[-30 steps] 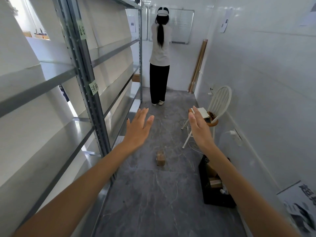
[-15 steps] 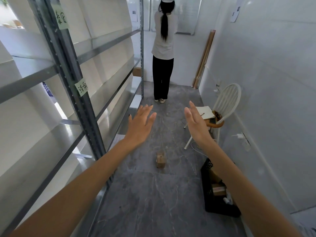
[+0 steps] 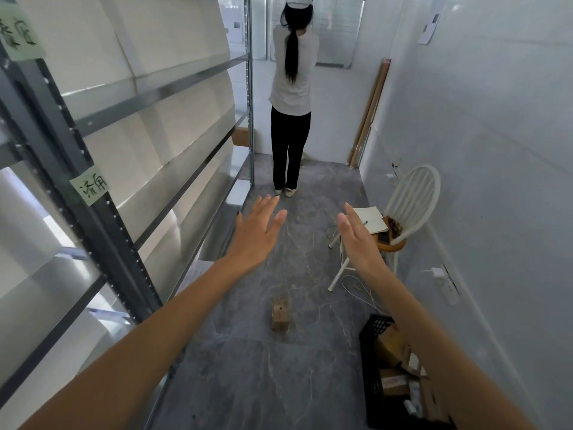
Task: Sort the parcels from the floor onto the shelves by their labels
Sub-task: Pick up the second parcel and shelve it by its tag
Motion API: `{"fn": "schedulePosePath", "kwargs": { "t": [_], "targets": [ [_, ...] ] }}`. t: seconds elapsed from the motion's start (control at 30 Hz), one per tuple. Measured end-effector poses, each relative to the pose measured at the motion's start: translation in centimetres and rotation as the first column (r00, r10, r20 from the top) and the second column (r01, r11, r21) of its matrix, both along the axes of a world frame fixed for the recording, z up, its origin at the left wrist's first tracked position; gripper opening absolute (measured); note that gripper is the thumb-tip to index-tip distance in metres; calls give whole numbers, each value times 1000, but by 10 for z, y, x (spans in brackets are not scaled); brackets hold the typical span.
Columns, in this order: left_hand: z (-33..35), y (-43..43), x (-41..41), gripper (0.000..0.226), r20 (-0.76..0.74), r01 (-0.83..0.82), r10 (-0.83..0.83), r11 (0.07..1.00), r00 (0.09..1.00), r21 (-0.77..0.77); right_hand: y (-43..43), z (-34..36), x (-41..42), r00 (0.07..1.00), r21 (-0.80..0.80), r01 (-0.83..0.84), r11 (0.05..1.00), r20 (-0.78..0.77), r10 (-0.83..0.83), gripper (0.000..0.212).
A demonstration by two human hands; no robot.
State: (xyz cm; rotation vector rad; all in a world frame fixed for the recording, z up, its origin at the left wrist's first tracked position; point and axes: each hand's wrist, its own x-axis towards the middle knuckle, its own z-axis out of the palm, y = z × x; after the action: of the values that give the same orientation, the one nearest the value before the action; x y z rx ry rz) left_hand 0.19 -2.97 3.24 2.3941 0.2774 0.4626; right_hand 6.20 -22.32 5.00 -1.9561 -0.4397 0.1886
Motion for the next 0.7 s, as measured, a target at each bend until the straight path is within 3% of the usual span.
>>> {"fn": "schedulePosePath", "kwargs": {
  "t": [0.37, 0.7],
  "targets": [
    [-17, 6, 68, 57, -79, -10, 10, 1000, 997, 5, 4, -22, 74, 999, 15, 0, 1000, -55, 1, 56],
    [-13, 23, 138, 61, -136, 132, -108, 974, 985, 182, 34, -40, 126, 995, -60, 28, 998, -98, -34, 57]
  ]
}}
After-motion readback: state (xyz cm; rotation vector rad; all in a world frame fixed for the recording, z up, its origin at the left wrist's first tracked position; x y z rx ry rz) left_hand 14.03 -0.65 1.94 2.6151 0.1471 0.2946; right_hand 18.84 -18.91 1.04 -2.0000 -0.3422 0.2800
